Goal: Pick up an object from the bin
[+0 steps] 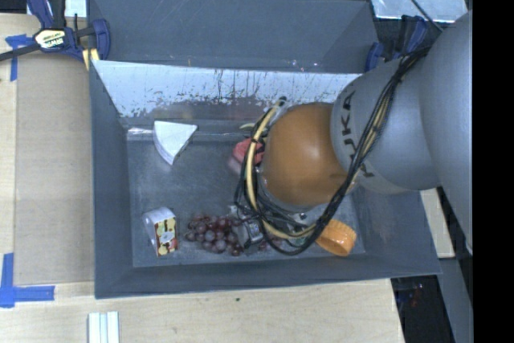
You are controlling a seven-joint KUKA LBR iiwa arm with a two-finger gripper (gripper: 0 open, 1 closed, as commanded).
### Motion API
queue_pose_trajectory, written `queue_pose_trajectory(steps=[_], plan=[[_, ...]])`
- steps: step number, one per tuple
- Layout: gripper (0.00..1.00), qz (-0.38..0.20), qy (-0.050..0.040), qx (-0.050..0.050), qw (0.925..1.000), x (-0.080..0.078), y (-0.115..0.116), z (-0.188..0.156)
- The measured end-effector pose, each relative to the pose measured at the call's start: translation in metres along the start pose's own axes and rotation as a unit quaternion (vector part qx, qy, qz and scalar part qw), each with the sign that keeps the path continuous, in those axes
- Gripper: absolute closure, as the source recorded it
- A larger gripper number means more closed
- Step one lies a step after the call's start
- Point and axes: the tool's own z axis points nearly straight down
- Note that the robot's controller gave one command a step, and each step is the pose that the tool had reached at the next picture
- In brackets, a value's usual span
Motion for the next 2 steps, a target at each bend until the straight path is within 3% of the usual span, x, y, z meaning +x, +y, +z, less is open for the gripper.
queue_pose_trajectory(steps=[2], plan=[[1.0,0.001,-0.0019,0.0,1.0,-0.0012,-0.0004,-0.0275]])
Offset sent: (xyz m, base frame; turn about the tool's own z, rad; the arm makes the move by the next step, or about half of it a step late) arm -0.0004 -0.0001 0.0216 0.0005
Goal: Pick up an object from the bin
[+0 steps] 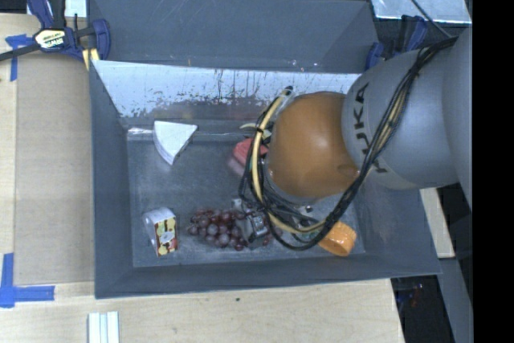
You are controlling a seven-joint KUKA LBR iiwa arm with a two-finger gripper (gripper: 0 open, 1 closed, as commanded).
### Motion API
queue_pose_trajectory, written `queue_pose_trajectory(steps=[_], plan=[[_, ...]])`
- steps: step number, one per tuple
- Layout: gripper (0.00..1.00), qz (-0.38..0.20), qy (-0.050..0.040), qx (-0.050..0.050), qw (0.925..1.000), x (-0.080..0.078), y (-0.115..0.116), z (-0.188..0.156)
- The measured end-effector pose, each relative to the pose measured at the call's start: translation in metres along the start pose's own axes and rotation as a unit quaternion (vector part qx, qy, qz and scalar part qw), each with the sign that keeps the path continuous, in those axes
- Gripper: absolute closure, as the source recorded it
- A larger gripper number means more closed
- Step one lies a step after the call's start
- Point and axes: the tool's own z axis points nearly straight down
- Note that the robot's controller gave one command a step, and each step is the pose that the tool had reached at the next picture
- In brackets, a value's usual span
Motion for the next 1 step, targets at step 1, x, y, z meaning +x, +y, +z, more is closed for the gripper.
queue_pose_trajectory(steps=[1], plan=[[1.0,0.0,0.0037,0.0,1.0,0.0012,0.0001,-0.0212]])
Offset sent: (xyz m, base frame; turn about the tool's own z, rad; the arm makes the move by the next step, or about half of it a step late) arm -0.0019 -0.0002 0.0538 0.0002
